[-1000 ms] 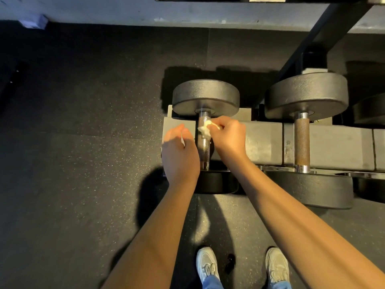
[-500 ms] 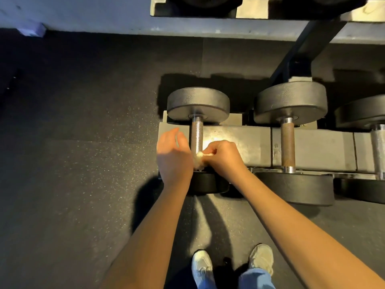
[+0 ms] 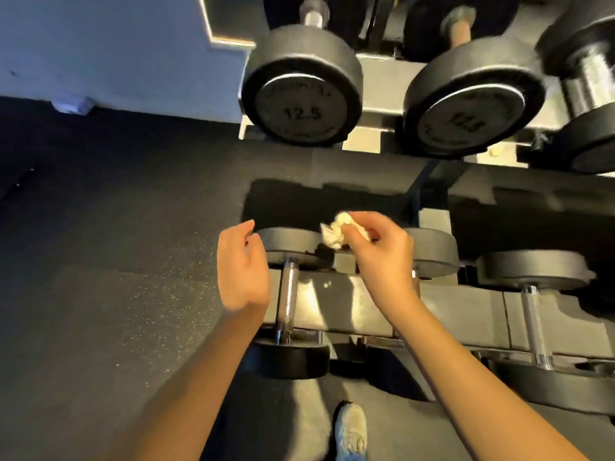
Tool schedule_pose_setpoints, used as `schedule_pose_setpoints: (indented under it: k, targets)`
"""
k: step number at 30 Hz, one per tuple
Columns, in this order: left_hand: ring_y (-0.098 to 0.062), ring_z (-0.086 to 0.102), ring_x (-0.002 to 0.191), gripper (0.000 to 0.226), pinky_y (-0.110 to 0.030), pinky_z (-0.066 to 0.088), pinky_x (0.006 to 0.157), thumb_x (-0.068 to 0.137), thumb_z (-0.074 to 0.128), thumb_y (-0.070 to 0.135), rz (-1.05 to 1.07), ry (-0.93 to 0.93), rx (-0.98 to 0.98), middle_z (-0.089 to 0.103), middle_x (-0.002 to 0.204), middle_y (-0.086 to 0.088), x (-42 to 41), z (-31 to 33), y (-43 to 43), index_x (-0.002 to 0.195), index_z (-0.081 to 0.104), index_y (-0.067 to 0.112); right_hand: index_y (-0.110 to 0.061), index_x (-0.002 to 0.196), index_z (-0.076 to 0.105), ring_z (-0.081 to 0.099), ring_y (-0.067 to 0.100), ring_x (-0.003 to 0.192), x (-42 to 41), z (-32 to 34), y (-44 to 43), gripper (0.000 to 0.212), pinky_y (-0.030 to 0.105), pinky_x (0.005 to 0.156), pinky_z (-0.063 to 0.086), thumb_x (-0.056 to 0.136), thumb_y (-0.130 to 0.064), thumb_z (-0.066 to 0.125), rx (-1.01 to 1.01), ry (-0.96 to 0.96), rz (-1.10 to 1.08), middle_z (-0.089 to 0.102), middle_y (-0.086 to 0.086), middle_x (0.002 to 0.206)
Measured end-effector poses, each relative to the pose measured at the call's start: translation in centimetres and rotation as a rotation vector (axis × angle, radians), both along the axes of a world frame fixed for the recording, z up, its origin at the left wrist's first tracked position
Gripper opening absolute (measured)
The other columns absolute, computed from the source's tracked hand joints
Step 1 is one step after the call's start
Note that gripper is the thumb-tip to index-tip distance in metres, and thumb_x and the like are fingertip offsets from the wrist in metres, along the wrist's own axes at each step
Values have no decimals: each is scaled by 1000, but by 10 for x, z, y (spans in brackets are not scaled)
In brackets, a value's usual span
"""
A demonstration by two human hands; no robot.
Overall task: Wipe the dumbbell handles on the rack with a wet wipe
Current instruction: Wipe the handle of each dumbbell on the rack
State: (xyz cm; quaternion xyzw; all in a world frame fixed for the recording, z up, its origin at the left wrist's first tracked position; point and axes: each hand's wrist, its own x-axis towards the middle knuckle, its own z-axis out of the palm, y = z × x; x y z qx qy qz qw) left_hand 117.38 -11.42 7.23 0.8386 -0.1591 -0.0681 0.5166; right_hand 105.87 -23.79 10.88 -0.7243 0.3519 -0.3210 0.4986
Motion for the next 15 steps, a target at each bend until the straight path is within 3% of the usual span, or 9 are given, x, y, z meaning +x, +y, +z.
schedule_pose_setpoints:
  k: [3, 6, 10, 13, 15]
  targets:
    - [17, 45, 95, 28, 2, 32, 80, 100, 39, 12, -37, -152, -123, 47, 107, 15, 24, 56, -25, 123, 55, 15, -24, 97, 70, 62, -1, 89, 22, 42, -25, 12, 11, 76, 47, 88, -18, 66, -54, -66, -37, 69, -12, 92]
    - [8, 47, 97, 26, 0, 34, 81, 99, 41, 14, -55, -295, -150, 48, 114, 8, 50, 103, -55, 121, 55, 16, -22, 97, 70, 62, 1, 87, 47, 81, -51, 9, 13, 75, 48, 88, -22, 66, -112, -131, -89, 69, -10, 91]
    - [3, 40, 101, 28, 1, 31, 80, 99, 46, 17, -125, -332, -78, 41, 121, 10, 85, 149, -94, 127, 49, 15, -24, 89, 66, 59, -3, 76, 88, 123, -85, 6, 8, 67, 44, 89, -18, 64, -107, -211, -147, 64, -15, 81]
    - [-1, 40, 101, 25, -11, 30, 84, 101, 40, 21, -229, -291, 11, 40, 115, 13, 107, 163, -120, 123, 48, 13, -24, 84, 61, 53, -6, 70, 130, 142, -108, 12, 4, 62, 39, 89, -13, 61, -124, -179, -164, 57, -18, 75]
    - [-7, 48, 103, 25, -26, 39, 90, 100, 35, 27, -316, -217, 60, 47, 116, 14, 118, 163, -136, 117, 48, 15, -21, 85, 61, 53, -3, 70, 159, 140, -115, 9, 7, 59, 38, 90, -14, 59, -89, -137, -157, 58, -11, 77]
